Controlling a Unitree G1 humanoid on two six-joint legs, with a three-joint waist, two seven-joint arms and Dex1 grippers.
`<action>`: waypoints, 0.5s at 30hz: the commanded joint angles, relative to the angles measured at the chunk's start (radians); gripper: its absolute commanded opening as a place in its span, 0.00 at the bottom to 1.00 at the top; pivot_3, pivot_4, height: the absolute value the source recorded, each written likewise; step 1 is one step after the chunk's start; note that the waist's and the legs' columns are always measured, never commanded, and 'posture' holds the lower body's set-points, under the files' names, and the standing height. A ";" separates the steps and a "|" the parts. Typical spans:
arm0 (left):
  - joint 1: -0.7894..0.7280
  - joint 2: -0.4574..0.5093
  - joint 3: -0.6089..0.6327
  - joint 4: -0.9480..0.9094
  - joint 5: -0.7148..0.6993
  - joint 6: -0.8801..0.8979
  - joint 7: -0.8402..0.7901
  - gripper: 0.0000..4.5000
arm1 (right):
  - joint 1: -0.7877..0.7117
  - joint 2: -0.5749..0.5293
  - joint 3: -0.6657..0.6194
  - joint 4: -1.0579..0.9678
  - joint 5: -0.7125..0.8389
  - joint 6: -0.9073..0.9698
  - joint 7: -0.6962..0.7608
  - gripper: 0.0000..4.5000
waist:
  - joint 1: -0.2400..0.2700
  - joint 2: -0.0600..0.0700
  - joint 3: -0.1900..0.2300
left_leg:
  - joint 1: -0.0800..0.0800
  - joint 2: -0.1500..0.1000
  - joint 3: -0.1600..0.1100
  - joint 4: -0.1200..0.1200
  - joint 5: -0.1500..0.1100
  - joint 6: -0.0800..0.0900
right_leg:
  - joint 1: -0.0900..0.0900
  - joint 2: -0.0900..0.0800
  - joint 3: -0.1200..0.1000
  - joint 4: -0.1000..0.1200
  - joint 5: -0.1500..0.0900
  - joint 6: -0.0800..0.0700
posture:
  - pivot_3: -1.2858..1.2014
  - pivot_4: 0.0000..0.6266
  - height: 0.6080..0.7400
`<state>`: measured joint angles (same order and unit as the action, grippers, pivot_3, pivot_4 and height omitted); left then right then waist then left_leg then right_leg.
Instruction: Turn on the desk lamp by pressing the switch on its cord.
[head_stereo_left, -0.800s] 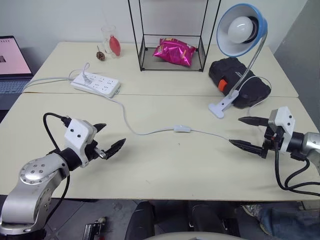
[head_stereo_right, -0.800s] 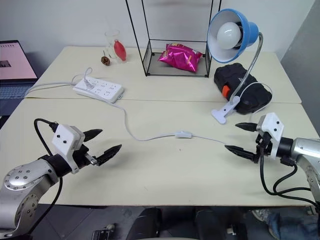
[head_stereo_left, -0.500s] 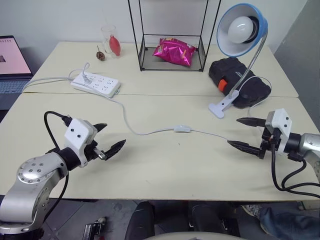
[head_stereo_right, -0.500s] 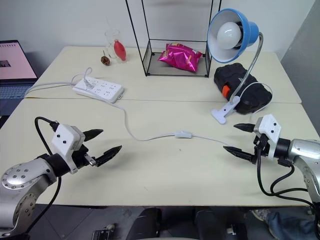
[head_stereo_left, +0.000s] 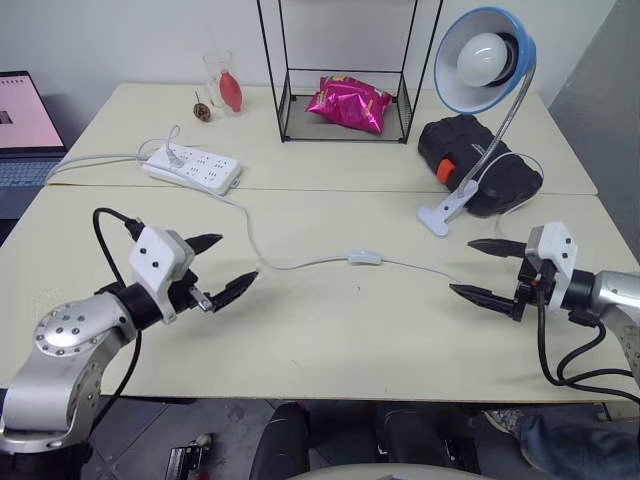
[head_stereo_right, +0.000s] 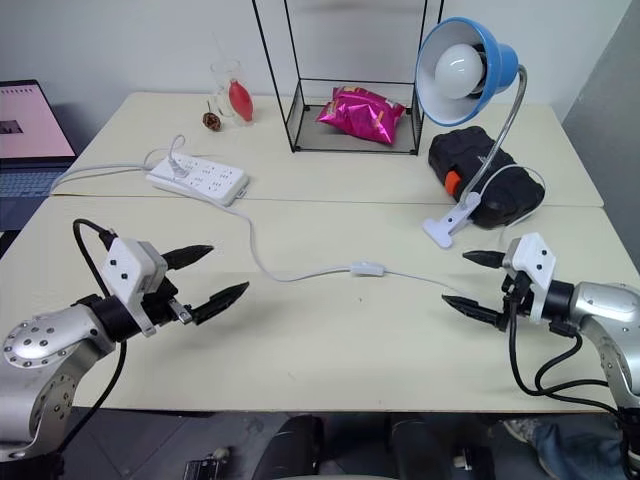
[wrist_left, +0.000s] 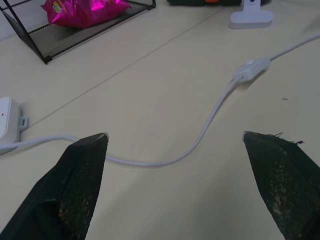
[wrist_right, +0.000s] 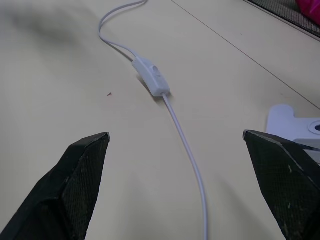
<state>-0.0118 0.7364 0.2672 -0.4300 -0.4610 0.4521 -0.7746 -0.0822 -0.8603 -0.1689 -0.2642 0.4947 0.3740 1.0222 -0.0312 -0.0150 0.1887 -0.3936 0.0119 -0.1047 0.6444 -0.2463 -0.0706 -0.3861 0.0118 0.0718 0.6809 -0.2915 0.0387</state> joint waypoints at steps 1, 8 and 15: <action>-0.101 -0.004 -0.084 0.035 -0.045 0.036 -0.059 1.00 | 0.014 -0.019 -0.039 -0.094 0.044 0.072 -0.023 1.00 | 0.001 0.000 0.000 | 0.000 0.000 0.000 0.000 0.000 0.000 | 0.000 0.000 0.000 0.000 0.000 0.000 | 0.52 0.24 1.00; -0.366 -0.105 -0.278 0.334 -0.022 0.048 -0.184 1.00 | 0.030 -0.015 -0.038 -0.246 0.096 0.287 -0.154 1.00 | 0.002 0.000 0.000 | -0.001 0.000 -0.001 0.000 0.000 0.000 | 0.000 0.001 -0.001 0.000 0.000 0.000 | 0.52 0.24 1.00; -0.584 -0.252 -0.422 0.667 0.085 -0.078 -0.302 1.00 | 0.028 0.002 -0.073 -0.382 0.206 0.485 -0.276 1.00 | 0.000 0.000 0.000 | -0.003 -0.001 -0.002 0.001 0.000 0.000 | -0.002 0.001 -0.001 0.000 0.001 -0.002 | 0.52 0.24 1.00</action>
<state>-0.5430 0.5037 -0.1326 0.1785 -0.4048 0.4259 -1.0309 -0.0505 -0.8603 -0.1992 -0.5880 0.6609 0.8303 0.7754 -0.0313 -0.0154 0.1888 -0.3970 0.0110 -0.1063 0.6449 -0.2462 -0.0706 -0.3881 0.0128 0.0708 0.6809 -0.2900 0.0364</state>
